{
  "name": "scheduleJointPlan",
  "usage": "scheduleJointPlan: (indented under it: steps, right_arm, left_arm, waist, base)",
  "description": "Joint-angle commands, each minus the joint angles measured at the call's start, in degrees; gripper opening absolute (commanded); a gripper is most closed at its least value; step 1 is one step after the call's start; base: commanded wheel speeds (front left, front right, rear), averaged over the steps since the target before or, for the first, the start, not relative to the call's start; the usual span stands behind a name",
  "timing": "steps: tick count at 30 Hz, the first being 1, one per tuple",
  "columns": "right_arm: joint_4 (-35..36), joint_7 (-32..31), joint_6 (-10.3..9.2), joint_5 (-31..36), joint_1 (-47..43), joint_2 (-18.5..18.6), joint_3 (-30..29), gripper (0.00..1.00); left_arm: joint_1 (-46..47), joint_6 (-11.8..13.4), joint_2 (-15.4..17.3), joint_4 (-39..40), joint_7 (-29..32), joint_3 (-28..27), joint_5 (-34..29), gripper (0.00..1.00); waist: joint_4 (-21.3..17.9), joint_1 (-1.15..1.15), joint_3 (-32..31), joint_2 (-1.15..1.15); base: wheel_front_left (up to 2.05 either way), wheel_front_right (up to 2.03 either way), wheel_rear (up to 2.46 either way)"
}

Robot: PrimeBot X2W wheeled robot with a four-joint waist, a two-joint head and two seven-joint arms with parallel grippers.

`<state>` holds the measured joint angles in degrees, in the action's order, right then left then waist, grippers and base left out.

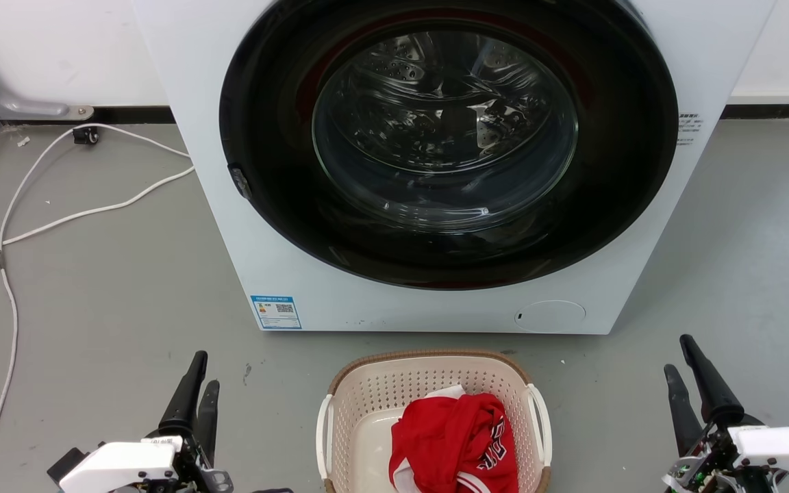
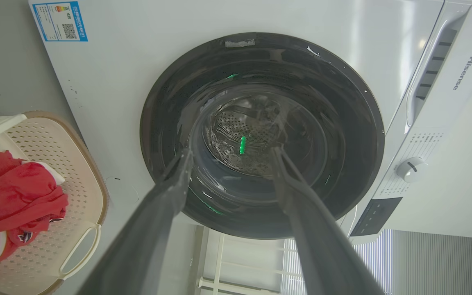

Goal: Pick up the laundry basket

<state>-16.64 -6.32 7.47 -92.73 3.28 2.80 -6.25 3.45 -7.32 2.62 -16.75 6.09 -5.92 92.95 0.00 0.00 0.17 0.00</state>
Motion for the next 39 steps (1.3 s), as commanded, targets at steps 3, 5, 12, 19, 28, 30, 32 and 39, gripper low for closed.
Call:
scheduleJointPlan:
  steps: [3,5,12,19,28,30,32,39]
  right_arm:
    - [1.60,1.14,0.01,0.42,0.21,0.05,0.67,1.00]
    - [2.15,1.72,0.02,0.60,-0.04,0.05,0.98,1.00]
    - [3.56,3.67,0.02,2.44,-0.91,0.06,1.53,1.00]
    - [4.23,5.45,0.02,7.01,-1.32,0.07,1.57,1.00]
    - [6.09,7.56,0.03,19.49,-1.02,0.09,1.25,1.00]
    - [6.81,7.99,0.03,23.04,-0.85,0.09,0.20,1.00]
    - [7.90,8.44,0.03,26.81,-0.60,0.09,-0.10,1.00]
    - [12.03,9.87,0.04,37.50,-0.21,0.10,0.33,1.00]
  left_arm:
    - [0.21,-0.01,0.14,1.43,-1.18,0.44,-0.57,1.00]
    - [0.00,-0.01,0.15,1.78,-1.75,0.79,-0.89,1.00]
    - [-0.65,-0.03,0.17,2.53,-3.66,0.69,-2.19,1.00]
    - [-0.94,-0.05,0.19,2.93,-5.43,-0.68,-5.36,1.00]
    - [-0.74,-0.07,0.21,4.44,-7.51,-3.89,-11.96,1.00]
    - [-0.58,-0.05,0.22,5.16,-7.95,-4.88,-14.25,1.00]
    - [-0.40,0.31,0.22,5.95,-8.37,-5.49,-16.40,1.00]
    - [-0.37,1.97,0.24,11.29,-9.77,-5.91,-25.05,1.00]
  waist:
    - [0.00,0.00,0.03,0.00]
    - [-0.01,0.00,0.04,0.00]
    - [-0.01,0.00,0.07,0.00]
    - [-0.02,0.00,0.12,0.00]
    - [0.08,0.00,0.35,0.00]
    - [0.13,0.00,0.45,0.00]
    - [0.19,0.00,0.57,0.00]
    - [0.25,0.00,0.98,0.00]
  base:
    - [0.00,0.00,0.00]
    - [0.00,0.00,0.00]
    - [0.00,0.00,0.00]
    - [0.00,0.00,0.00]
    - [0.00,0.00,0.00]
    - [0.00,0.00,0.00]
    - [0.00,0.00,0.00]
    - [0.00,0.00,0.00]
